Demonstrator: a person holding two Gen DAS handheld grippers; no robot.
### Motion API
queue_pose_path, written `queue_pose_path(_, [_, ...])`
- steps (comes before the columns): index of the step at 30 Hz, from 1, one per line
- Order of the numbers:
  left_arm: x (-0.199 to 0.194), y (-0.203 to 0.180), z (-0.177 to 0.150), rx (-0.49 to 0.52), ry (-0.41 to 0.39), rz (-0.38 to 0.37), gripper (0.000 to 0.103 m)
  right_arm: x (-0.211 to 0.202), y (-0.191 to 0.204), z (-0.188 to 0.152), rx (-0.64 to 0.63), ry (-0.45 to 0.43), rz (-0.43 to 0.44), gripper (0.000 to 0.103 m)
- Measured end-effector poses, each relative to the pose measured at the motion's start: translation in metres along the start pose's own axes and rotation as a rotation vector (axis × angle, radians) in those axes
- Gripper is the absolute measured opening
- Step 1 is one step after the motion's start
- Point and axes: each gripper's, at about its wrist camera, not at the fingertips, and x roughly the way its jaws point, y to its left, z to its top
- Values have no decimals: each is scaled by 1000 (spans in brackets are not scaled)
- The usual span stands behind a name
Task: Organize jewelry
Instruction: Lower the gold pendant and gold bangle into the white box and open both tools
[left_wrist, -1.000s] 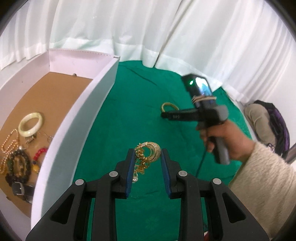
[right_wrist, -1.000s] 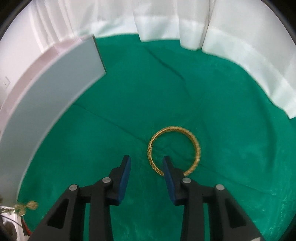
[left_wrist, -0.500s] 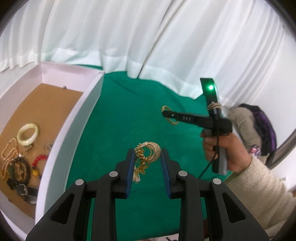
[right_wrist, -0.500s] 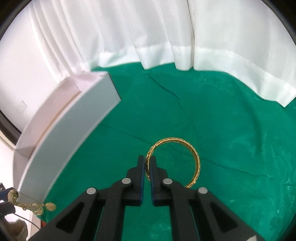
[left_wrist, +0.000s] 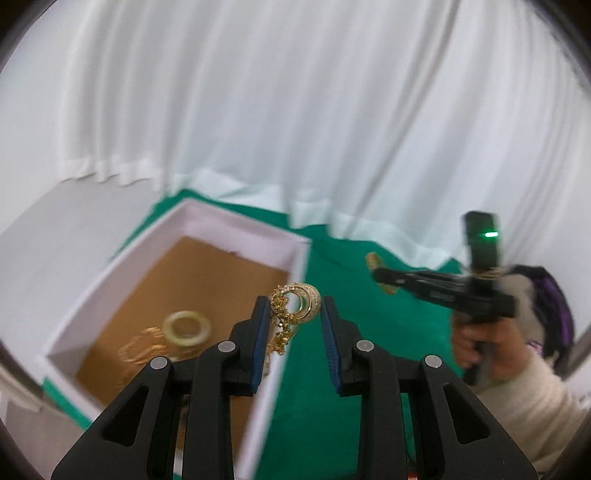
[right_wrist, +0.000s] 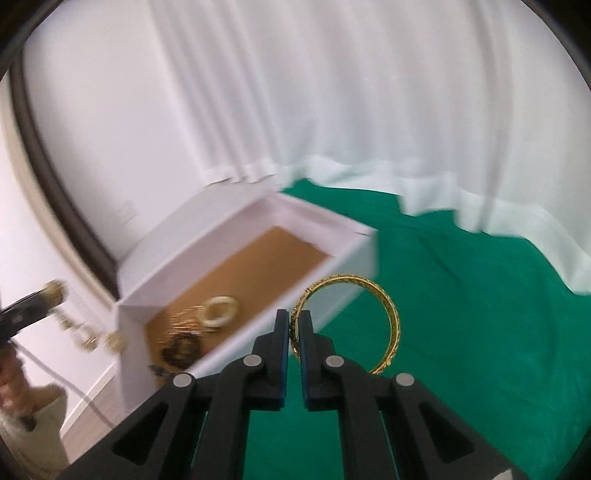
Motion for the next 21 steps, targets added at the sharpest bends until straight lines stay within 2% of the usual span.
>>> queue_pose_path(5, [40, 54, -22, -57, 99, 111, 27, 54, 56, 15, -99, 47, 39, 5])
queue_pose_path(11, [97, 99, -46, -128, 206, 167, 27, 136, 88, 15, -207, 150, -2, 5])
queue_pose_path(16, [128, 99, -59, -109, 261, 208, 29, 197, 96, 3, -264, 244, -67, 6])
queue_pose_path(18, [136, 96, -62, -90, 272, 234, 35, 211, 95, -2, -266, 270, -96, 9])
queue_pose_path(20, [134, 91, -65, -64, 260, 261, 65, 216, 93, -5, -242, 287, -96, 9])
queue_pose_path(21, [131, 89, -66, -52, 240, 287, 71, 216, 92, -6, -229, 287, -92, 15])
